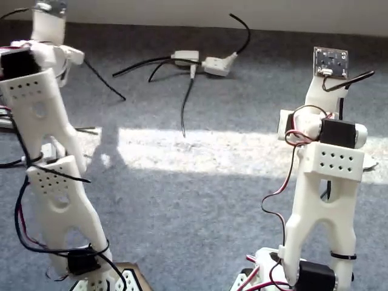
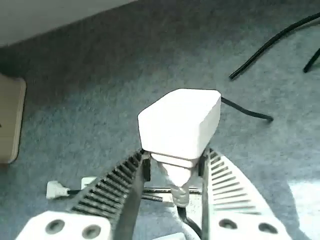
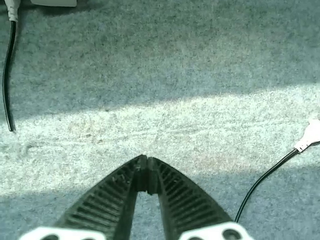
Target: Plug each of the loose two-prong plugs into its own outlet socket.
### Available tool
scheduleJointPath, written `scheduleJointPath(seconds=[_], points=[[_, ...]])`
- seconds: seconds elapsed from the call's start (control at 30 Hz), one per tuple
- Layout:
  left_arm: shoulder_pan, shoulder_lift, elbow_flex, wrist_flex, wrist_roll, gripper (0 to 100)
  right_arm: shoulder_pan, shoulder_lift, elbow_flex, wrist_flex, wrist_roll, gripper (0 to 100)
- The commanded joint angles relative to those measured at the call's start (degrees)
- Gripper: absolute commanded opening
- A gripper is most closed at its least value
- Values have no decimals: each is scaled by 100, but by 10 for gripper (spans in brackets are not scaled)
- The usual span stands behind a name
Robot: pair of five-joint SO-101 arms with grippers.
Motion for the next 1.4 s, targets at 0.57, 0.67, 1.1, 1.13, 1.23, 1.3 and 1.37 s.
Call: scheduleJointPath(seconds=[0.57,0.67,1.1,1.13,1.23,1.3,1.37], points=[[-989,-1059,2589,-1407,62,165,-892,-171,1262,-391,-70,7],[-1112,-532,2589,-2242,62,191,-892,-171,1262,-391,-70,7],[-1516,1376,2580,-5837,-1618,231,-927,-171,1525,-848,-70,7],[-1516,1516,2580,-5864,-1785,231,-927,-171,1552,-884,-70,7],[-1516,1859,2580,-5899,-2031,231,-927,-171,1552,-910,-70,7],[-1543,2009,2571,-5899,-2022,231,-927,-171,1543,-910,-70,7],[-1543,2097,2580,-5899,-2022,231,-927,-171,1516,-910,-70,7]])
